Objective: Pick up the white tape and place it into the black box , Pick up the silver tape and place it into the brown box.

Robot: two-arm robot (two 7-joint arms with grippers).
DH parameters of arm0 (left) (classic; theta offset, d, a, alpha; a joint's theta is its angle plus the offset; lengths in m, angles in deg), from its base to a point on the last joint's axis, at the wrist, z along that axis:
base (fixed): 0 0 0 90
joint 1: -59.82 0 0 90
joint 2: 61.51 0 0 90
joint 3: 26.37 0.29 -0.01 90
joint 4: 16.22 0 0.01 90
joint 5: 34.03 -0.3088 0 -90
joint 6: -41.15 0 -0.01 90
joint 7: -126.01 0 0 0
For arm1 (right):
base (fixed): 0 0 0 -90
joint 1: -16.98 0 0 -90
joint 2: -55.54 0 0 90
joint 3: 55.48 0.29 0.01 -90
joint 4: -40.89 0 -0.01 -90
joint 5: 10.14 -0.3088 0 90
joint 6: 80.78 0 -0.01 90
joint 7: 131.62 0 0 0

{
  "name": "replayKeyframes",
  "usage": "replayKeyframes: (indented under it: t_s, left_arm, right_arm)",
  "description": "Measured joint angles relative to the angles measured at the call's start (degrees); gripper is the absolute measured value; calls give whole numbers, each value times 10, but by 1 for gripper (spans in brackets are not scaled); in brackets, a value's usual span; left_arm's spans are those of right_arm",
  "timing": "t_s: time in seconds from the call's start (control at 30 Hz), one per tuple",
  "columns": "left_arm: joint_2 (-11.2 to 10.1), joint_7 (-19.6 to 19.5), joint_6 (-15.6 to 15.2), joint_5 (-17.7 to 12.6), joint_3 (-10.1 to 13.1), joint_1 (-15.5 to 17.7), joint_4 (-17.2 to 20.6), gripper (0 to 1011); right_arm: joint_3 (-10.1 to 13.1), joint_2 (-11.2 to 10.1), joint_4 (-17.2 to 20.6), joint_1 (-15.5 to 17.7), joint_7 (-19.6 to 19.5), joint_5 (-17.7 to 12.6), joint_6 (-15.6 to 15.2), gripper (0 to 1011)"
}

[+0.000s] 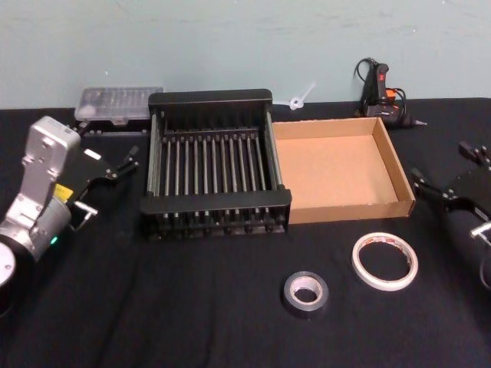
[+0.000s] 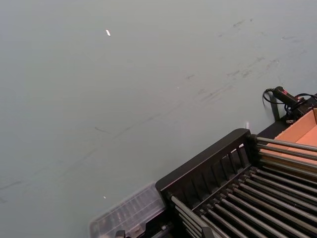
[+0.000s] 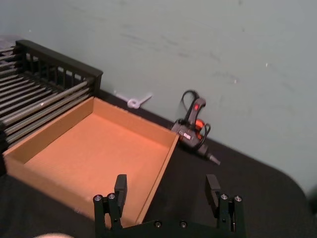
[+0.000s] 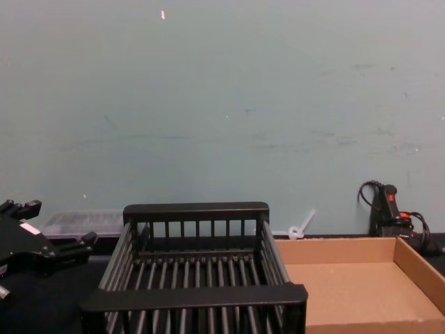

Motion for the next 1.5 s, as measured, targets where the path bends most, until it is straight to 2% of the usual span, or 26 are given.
replayKeyframes:
  t_s: [0.2, 0.47, 0.9, 1.5]
  left_arm:
    - [0, 0, 0, 0, 0, 0, 0, 1001]
    - [0, 0, 0, 0, 0, 0, 0, 1001]
    - [0, 0, 0, 0, 0, 0, 0, 1001]
    - [0, 0, 0, 0, 0, 0, 0, 1001]
  right_arm:
    - [27, -13, 38, 41, 19, -37, -44, 1002]
    - [38, -15, 57, 67, 42, -58, -91, 1002]
    - [31, 3, 36, 58, 73, -62, -143, 1002]
    - [25, 34, -1, 38, 101, -50, -180, 1002]
